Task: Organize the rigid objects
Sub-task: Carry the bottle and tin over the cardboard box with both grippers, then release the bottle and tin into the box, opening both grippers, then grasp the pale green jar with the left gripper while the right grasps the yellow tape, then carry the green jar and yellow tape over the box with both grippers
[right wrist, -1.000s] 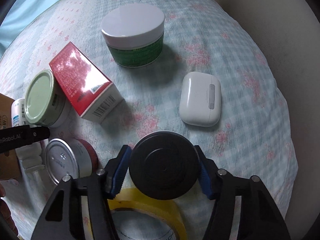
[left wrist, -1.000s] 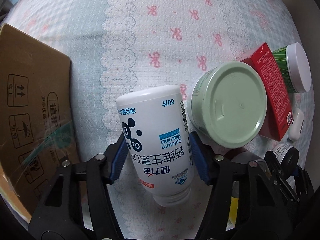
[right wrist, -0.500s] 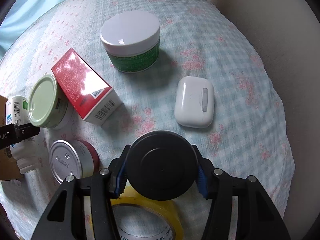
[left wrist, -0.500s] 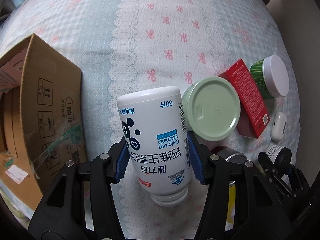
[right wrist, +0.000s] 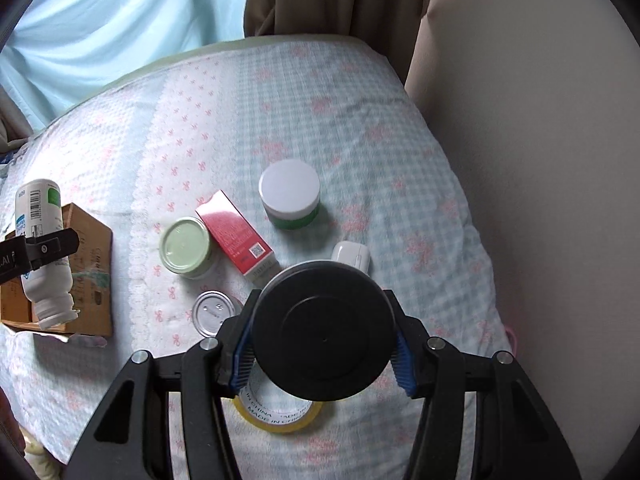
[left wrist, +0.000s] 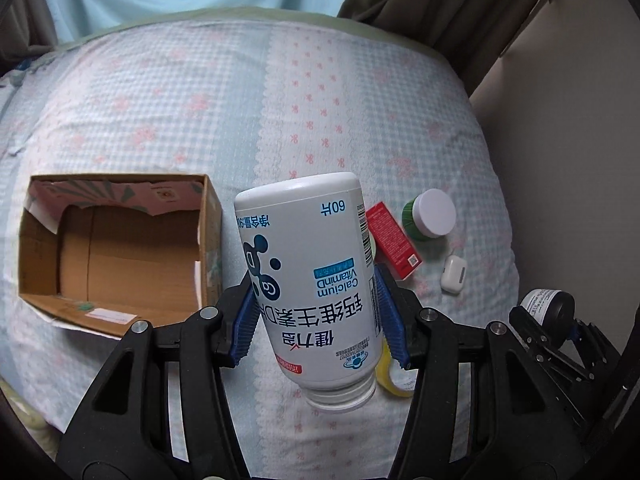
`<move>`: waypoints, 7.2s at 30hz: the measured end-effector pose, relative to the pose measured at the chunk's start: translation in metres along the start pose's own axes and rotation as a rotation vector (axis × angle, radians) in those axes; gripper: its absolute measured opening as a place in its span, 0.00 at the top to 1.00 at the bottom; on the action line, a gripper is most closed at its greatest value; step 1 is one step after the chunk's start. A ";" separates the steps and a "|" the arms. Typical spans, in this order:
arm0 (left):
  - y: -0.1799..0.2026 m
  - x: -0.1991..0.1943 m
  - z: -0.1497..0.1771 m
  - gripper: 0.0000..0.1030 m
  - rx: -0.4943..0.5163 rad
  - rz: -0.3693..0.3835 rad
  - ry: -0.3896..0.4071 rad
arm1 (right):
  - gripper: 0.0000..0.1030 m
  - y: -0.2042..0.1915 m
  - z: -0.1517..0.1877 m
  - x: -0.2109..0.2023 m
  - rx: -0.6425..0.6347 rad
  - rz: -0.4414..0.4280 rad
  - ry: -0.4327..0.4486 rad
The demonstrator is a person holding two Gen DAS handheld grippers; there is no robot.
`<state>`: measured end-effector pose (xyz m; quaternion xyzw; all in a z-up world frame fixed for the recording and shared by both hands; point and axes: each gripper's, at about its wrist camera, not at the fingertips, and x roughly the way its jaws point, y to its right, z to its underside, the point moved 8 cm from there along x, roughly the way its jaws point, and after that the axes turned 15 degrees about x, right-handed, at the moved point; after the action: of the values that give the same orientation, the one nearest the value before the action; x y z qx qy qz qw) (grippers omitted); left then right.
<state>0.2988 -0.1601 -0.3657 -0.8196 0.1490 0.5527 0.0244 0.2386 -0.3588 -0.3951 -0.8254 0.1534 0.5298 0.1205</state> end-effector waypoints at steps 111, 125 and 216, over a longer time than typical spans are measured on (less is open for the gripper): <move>-0.175 -0.153 0.064 0.00 0.438 -0.076 0.039 | 0.00 -0.186 0.120 -0.145 -0.170 -0.140 -0.008; -0.030 -0.054 0.033 0.00 0.385 -0.011 -0.049 | 0.00 -0.022 0.095 -0.096 -0.045 -0.043 0.040; -0.129 -0.156 0.022 0.34 0.267 -0.114 0.124 | 0.07 -0.143 0.022 -0.167 -0.107 -0.231 0.224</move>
<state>0.2604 0.0018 -0.2476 -0.8486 0.1757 0.4741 0.1555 0.2096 -0.1976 -0.2466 -0.8967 0.0415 0.4244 0.1185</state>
